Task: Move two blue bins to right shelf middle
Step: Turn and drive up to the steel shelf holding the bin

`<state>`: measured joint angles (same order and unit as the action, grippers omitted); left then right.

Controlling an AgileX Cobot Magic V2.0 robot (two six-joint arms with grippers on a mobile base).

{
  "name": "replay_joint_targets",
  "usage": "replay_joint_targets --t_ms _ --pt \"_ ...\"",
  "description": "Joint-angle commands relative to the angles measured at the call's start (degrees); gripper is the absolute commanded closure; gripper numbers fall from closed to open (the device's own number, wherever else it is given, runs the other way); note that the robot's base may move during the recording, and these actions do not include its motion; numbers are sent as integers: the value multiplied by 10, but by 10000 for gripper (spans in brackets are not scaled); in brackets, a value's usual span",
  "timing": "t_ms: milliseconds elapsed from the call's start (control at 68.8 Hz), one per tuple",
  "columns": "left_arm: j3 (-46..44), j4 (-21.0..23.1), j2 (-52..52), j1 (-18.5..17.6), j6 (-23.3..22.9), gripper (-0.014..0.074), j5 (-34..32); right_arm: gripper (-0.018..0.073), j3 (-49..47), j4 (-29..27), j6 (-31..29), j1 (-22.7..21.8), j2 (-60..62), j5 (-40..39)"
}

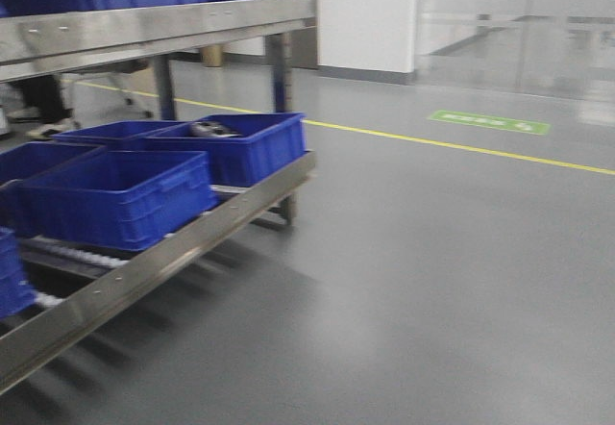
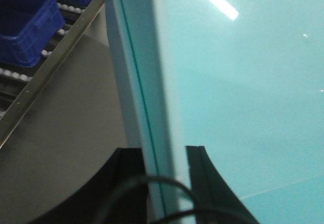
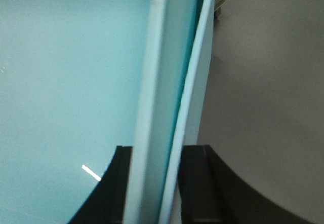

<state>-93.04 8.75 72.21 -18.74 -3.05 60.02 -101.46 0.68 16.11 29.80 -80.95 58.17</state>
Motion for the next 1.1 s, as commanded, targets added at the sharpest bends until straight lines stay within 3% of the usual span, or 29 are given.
replay_joint_targets --t_ms 0,1090 --pt "-11 51 -12 -4 9 707 -29 713 -7 4 5 1 6 -63" --pt "-11 51 -12 -4 9 707 -29 713 -7 4 5 1 6 -63"
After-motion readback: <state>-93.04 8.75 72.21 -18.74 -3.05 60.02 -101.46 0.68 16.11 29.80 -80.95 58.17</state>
